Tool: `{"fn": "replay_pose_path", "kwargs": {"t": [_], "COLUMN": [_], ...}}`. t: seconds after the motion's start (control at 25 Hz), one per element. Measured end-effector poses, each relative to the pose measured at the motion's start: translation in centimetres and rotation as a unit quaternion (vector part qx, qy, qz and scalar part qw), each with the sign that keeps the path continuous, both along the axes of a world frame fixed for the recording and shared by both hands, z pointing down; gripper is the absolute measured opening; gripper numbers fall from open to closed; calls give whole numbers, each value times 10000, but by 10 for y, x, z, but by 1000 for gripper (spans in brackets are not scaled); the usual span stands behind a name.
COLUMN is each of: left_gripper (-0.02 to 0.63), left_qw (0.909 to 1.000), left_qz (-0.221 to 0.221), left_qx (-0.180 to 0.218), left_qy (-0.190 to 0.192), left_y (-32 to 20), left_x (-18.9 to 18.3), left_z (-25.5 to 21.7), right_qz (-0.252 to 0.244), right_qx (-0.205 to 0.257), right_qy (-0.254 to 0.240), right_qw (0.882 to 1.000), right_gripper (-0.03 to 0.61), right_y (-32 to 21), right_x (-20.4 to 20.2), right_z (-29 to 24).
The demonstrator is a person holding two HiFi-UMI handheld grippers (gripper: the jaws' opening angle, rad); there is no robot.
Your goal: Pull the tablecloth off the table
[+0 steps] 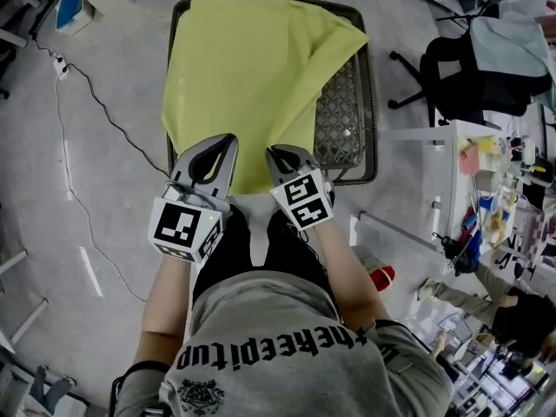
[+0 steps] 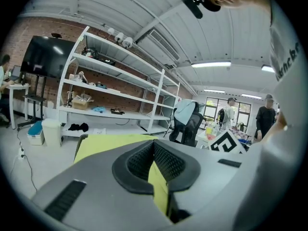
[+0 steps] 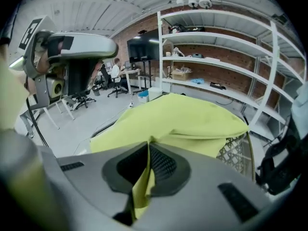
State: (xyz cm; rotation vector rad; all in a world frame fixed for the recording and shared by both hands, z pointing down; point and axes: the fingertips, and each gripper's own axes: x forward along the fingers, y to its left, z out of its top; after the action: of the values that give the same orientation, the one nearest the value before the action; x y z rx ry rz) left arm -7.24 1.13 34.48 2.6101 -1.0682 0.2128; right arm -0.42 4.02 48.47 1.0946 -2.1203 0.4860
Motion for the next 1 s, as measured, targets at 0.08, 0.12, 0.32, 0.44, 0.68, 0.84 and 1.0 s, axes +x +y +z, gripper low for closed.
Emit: {"fn": "replay_pose_path", "kwargs": {"t": [0.08,0.12,0.32,0.44,0.68,0.84,1.0], "left_gripper": [14,14,14,14,14,14,14], "left_qw": [10000,10000,9999,9998,9995,9994,9993], "left_qz": [-38,-59,-152,-203,-266,-291,-284], "left_qx": [-22,-31,-53,-79,-124,-164,-190], "left_qy": [7,8,-20,-23,-76,-105,-124], "left_y": [0,0,3,4,7,8,9], "left_x": [-8,-12,-29,-38,-59,-70,-77], "left_z": [1,2,5,7,12,16,19], "right_qz": [-200,-272,-313,-185,141,26,-38], "right_qx": [-59,-99,-363,-515,-845,-1131,-1281], "right_qy": [117,151,36,-112,-377,-511,-524], "right_qw": [9997,9995,9988,9984,9956,9923,9904], "right_gripper": [17,17,17,18,28,85,104], "right_y": [5,7,15,13,11,20,30], "right_x": [-11,-16,-33,-38,-51,-66,-77], "right_z": [6,9,28,40,65,78,88]}}
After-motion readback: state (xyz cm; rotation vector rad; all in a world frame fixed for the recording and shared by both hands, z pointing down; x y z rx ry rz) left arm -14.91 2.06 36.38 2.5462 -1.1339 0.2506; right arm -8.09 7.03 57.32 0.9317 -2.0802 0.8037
